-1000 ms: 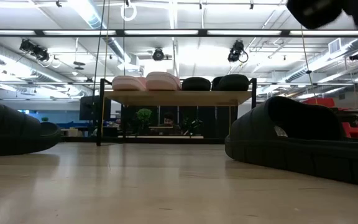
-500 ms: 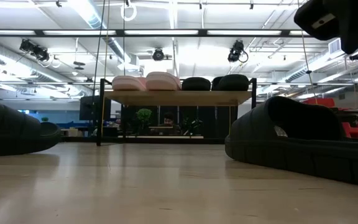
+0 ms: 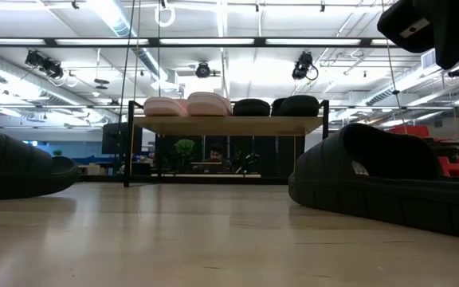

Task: Pick and place slides into the shelf
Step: Put the black slipper under the shelf

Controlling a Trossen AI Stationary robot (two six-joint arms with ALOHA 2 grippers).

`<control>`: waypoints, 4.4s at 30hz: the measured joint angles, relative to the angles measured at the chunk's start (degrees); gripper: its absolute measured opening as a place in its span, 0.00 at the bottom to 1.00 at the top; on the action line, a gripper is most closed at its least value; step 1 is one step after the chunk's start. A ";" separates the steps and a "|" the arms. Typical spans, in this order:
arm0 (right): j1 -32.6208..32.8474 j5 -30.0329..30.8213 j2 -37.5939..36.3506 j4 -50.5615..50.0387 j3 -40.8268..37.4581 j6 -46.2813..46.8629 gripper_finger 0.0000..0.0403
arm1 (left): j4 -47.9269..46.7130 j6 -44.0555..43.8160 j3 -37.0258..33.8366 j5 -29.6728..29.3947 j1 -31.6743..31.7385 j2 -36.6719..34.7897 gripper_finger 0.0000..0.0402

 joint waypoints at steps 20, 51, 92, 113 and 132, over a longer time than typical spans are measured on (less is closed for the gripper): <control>-0.04 0.02 -0.04 0.00 0.02 -0.17 0.21 | 10.86 -9.38 -39.39 -3.56 -0.04 -20.04 0.32; -0.07 3.23 -0.09 0.20 0.07 -2.04 0.20 | 16.83 -8.22 -34.87 -20.04 7.88 -19.90 0.06; -0.04 4.96 -0.09 1.41 0.07 -4.65 0.20 | 57.48 30.02 -17.13 -19.62 45.18 -1.80 0.26; -0.04 4.96 -0.09 1.43 0.07 -4.02 0.20 | 33.64 23.48 -1.48 -3.80 33.25 -1.85 0.32; 0.02 4.94 -0.11 2.66 0.07 -0.99 0.20 | 43.35 26.77 -1.67 -1.10 23.49 7.42 0.01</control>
